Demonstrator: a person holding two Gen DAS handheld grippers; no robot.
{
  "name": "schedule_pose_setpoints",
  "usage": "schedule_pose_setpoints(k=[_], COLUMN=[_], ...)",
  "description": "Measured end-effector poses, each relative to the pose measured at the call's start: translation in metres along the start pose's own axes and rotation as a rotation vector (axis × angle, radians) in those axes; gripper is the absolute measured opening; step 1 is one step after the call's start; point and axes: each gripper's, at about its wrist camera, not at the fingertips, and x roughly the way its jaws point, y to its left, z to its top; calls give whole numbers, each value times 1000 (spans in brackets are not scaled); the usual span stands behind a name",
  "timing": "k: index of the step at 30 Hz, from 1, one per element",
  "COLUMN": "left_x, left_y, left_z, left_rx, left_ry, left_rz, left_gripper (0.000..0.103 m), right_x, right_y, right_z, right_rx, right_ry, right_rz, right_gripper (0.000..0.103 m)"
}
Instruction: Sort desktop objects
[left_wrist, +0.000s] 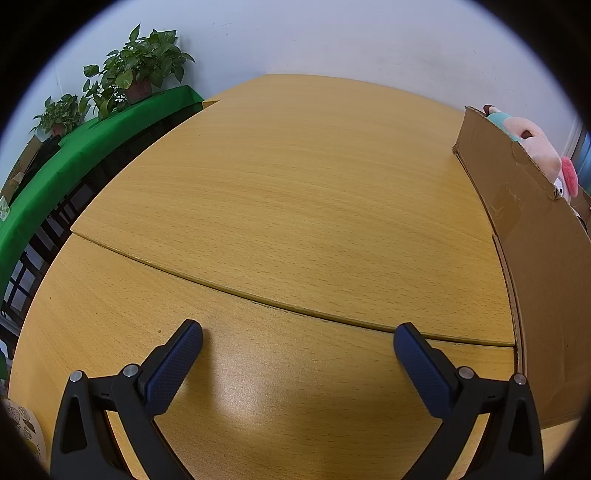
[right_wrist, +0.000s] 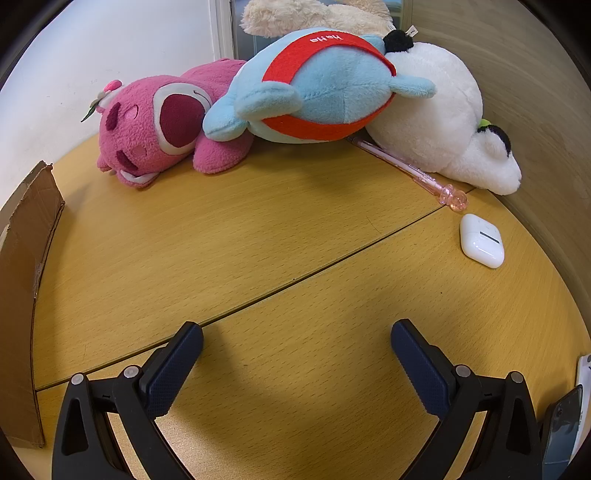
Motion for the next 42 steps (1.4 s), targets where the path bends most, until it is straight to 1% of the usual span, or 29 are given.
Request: schedule_pose_setpoints(k=[30, 31, 42], left_x=[1, 1, 1], left_y=[1, 1, 1], left_z=[0, 0, 0], left_rx=[2, 2, 3], left_ry=[-1, -1, -1], left_rz=[-1, -1, -1], left_gripper=[103, 103, 103], right_x=[-4, 0, -1], right_y=[-4, 1, 4], right_z=[-4, -1, -2], right_rx=[1, 1, 1], right_ry=[2, 3, 3], right_rz=[-1, -1, -1], right_gripper=[103, 103, 103])
